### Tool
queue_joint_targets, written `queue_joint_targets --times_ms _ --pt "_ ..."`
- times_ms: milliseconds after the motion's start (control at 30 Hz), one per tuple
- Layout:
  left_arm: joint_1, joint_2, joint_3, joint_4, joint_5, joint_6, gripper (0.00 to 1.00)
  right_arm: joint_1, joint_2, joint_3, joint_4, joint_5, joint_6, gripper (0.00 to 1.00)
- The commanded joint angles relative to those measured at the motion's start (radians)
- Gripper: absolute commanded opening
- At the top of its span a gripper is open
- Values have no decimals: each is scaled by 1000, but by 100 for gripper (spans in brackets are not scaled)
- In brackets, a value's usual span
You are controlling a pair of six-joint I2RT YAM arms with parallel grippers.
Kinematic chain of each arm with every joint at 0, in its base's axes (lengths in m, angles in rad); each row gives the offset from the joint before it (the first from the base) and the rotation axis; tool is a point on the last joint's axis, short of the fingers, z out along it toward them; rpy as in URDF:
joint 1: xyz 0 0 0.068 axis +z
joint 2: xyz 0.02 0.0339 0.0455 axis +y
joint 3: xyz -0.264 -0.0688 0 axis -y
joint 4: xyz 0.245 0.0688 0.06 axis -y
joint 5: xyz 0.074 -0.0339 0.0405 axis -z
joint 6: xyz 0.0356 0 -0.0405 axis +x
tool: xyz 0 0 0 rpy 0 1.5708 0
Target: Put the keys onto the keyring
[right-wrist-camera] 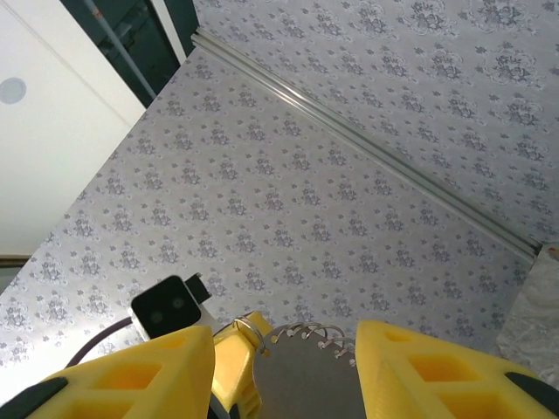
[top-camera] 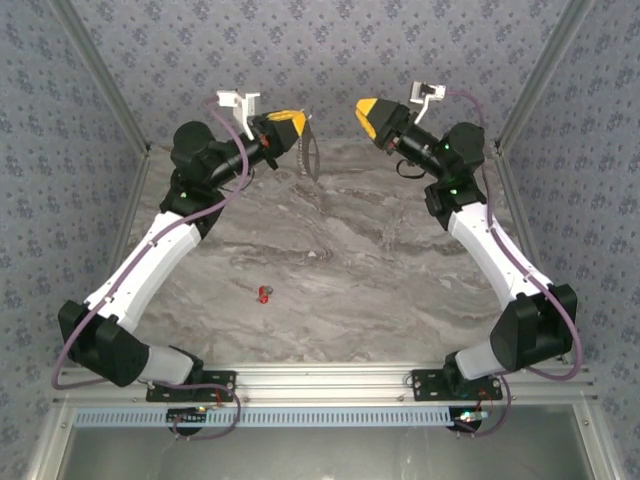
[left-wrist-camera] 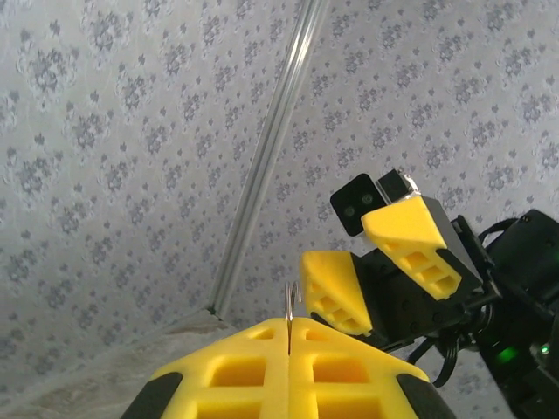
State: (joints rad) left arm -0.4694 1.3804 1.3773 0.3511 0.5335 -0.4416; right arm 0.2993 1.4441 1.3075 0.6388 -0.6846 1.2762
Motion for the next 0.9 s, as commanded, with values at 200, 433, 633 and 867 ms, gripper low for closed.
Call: queue_joint_targets --times_ms 200,433,633,867 --pt "-19 -47 -3 61 7 203 0 -2 -40 -22 -54 -17 -51 49" --pt "-25 -47 9 42 12 236 0 -2 -30 -12 -66 -32 -60 49" --pt "-28 -36 21 25 8 243 0 -3 -20 1 -75 -41 -66 49" --pt "-28 -23 50 -102 -149 163 0 -1 -53 -78 -130 -39 -91 49"
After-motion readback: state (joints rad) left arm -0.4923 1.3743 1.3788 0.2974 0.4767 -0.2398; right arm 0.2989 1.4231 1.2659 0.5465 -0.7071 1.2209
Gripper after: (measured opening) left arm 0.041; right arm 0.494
